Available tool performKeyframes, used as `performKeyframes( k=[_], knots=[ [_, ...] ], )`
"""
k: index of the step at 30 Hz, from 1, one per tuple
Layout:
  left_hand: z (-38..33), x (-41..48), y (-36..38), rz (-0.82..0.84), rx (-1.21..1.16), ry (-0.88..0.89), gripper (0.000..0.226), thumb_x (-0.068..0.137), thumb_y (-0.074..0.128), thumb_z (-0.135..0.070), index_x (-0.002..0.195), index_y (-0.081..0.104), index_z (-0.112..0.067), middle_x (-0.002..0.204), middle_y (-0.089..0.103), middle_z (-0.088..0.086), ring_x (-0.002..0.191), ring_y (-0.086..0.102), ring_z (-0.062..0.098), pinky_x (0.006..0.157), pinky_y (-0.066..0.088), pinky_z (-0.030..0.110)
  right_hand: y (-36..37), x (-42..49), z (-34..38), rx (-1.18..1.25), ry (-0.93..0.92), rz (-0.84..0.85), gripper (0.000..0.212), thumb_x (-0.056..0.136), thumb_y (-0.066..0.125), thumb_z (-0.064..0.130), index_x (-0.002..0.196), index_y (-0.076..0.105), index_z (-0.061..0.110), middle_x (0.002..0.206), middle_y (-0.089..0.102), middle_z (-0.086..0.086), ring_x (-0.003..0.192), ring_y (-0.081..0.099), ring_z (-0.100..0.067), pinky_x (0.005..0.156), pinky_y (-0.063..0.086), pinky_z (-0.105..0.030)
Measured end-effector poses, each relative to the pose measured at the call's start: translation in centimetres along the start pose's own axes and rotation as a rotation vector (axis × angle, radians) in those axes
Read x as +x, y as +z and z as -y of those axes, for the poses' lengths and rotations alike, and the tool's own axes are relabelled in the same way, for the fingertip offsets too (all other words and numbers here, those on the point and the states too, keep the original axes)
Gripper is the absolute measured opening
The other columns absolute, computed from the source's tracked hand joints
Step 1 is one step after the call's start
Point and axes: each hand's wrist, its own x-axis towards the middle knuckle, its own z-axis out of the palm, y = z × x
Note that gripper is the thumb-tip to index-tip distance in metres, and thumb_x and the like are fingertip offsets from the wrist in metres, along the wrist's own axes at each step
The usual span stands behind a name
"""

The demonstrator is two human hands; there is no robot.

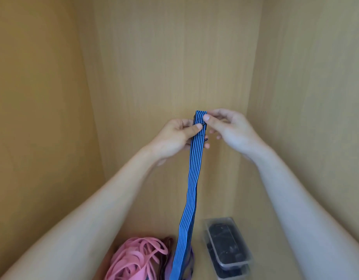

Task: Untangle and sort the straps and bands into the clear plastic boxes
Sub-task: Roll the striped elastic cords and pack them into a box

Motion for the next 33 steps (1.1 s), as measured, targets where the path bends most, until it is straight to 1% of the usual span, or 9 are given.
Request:
performKeyframes(
  k=[4,9,13,16,19,22,26,29,33],
  knots=[
    [0.2,0.1,0.6,-0.022,-0.120,0.002,0.017,0.108,0.044,-0.018,0.114,0.056,-0.007,0.094,0.065,0.010,0.079,0.072,0.027,0.078,0.060,0.037,0.2,0.8,0.8,-0.018,-0.011,0.024,0.015,0.097,0.065,0.028,0.084,0.072,0.026,0.079,0.066,0.010,0.070,0.057,-0.003,0.063,0.041,-0.012],
    [0.2,0.5,-0.1,-0.082,-0.241,0.004,0.019,0.107,0.046,-0.026,0.117,0.055,-0.012,0.090,0.066,0.010,0.065,0.058,0.020,0.065,0.051,0.030,1.2,2.5,2.1,-0.055,-0.064,0.006,0.017,0.100,0.061,0.024,0.085,0.069,0.022,0.081,0.063,0.001,0.072,0.056,-0.006,0.069,0.043,-0.020],
    [0.1,0.6,0.4,-0.091,-0.302,-0.019,0.028,0.109,0.040,-0.032,0.111,0.057,-0.010,0.071,0.054,0.005,0.057,0.046,0.015,0.057,0.043,0.026,2.2,2.4,2.7,-0.051,-0.093,-0.049,0.016,0.101,0.058,0.015,0.090,0.068,0.009,0.073,0.061,0.003,0.056,0.055,0.004,0.066,0.047,-0.018],
    [0.1,0.3,0.4,-0.025,-0.352,-0.047,0.023,0.107,0.034,-0.019,0.110,0.054,-0.009,0.071,0.044,0.003,0.057,0.039,0.015,0.060,0.038,0.028,2.9,1.8,2.7,0.027,-0.049,-0.083,0.019,0.103,0.054,0.012,0.096,0.065,-0.002,0.065,0.058,0.003,0.043,0.054,0.000,0.050,0.047,-0.019],
    [0.1,0.1,0.4,-0.010,-0.380,-0.017,0.030,0.093,0.029,0.004,0.106,0.053,-0.008,0.072,0.045,0.006,0.058,0.038,0.016,0.061,0.037,0.030,3.2,1.4,2.6,0.113,-0.013,-0.091,0.021,0.105,0.051,0.016,0.092,0.064,0.005,0.052,0.062,0.011,0.034,0.051,-0.011,0.040,0.045,-0.023],
    [0.1,0.2,0.5,-0.012,-0.332,0.012,0.036,0.093,0.027,0.012,0.117,0.050,-0.004,0.074,0.047,0.007,0.058,0.040,0.016,0.058,0.040,0.028,2.8,1.5,2.2,0.105,-0.033,-0.115,0.021,0.104,0.054,0.018,0.090,0.067,0.010,0.056,0.062,0.013,0.041,0.051,-0.006,0.048,0.047,-0.020],
    [0.4,0.4,0.6,-0.003,-0.274,0.001,0.036,0.099,0.029,0.011,0.127,0.046,-0.003,0.077,0.053,0.009,0.059,0.049,0.018,0.060,0.049,0.030,1.9,1.4,1.7,0.103,-0.062,-0.097,0.016,0.100,0.060,0.020,0.091,0.071,0.015,0.063,0.062,0.016,0.055,0.054,0.004,0.058,0.042,-0.011],
    [0.4,0.3,0.7,0.004,-0.279,-0.006,0.034,0.103,0.031,0.008,0.131,0.043,-0.007,0.076,0.057,0.012,0.062,0.054,0.021,0.063,0.054,0.034,1.7,1.2,1.7,0.119,-0.080,-0.102,0.011,0.099,0.063,0.021,0.092,0.072,0.018,0.078,0.064,0.005,0.060,0.055,0.004,0.059,0.042,-0.010],
    [0.5,0.3,0.5,0.025,-0.228,0.000,0.030,0.105,0.031,0.002,0.130,0.045,-0.007,0.072,0.052,0.006,0.057,0.042,0.016,0.059,0.043,0.029,1.7,1.5,1.7,0.124,-0.113,-0.157,0.008,0.097,0.064,0.020,0.092,0.071,0.021,0.079,0.064,0.000,0.061,0.056,0.000,0.060,0.042,-0.011]
  ],
)
